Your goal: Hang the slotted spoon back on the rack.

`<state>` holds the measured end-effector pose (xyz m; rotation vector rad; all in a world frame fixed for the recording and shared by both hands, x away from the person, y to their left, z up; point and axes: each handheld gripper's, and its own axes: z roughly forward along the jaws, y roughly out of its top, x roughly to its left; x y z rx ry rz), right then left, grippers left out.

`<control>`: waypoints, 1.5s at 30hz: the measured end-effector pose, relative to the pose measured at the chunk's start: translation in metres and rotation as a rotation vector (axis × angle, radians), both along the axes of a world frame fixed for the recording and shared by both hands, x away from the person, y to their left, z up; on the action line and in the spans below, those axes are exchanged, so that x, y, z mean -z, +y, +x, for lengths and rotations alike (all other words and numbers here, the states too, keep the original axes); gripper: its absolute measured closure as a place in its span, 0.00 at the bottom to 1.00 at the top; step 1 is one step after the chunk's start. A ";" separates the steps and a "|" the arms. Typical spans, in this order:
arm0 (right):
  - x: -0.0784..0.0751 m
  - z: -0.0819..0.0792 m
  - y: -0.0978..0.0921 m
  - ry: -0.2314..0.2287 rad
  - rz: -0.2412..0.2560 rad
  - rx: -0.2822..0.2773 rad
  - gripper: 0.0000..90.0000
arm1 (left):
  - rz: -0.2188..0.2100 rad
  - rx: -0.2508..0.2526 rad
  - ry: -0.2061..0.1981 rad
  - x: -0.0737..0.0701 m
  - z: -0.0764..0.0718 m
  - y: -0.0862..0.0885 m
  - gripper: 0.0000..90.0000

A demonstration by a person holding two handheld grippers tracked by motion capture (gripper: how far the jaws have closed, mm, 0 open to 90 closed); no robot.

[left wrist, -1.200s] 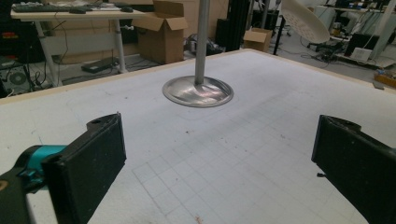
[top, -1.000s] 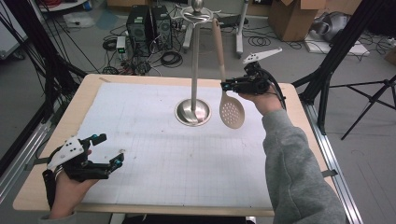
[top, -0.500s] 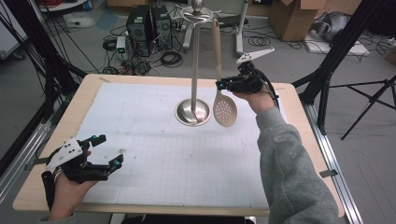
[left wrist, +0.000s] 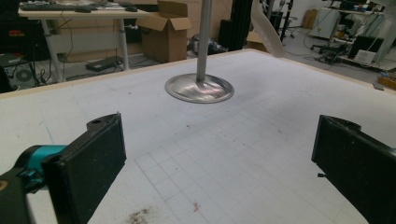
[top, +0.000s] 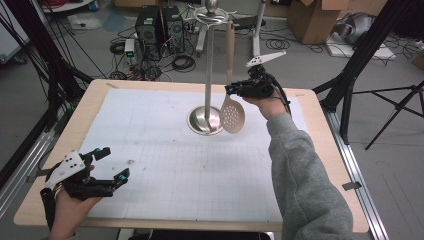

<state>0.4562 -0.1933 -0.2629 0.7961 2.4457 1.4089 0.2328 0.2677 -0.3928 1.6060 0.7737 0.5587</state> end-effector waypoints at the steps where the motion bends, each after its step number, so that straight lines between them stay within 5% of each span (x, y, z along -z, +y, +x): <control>1: 0.000 0.001 0.002 0.003 0.002 0.003 0.87 | -0.001 -0.001 0.000 0.000 0.000 0.000 0.04; 18: 0.003 0.006 0.009 -0.035 -0.005 0.020 0.85 | 0.002 -0.020 0.002 0.001 -0.007 0.006 0.04; 25: 0.001 -0.002 -0.001 -0.041 0.040 0.041 0.65 | 0.007 -0.008 -0.005 0.001 -0.004 0.002 0.04; 31: 0.001 -0.014 -0.010 -0.063 0.076 0.044 0.39 | 0.011 0.005 0.007 0.003 0.002 -0.004 0.04; 35: 0.006 -0.021 -0.014 -0.066 0.053 0.058 0.19 | 0.010 0.012 0.007 0.003 0.005 -0.006 0.04; 45: 0.017 -0.042 -0.033 -0.096 0.064 0.081 0.16 | 0.001 0.010 0.002 0.001 0.012 -0.005 0.04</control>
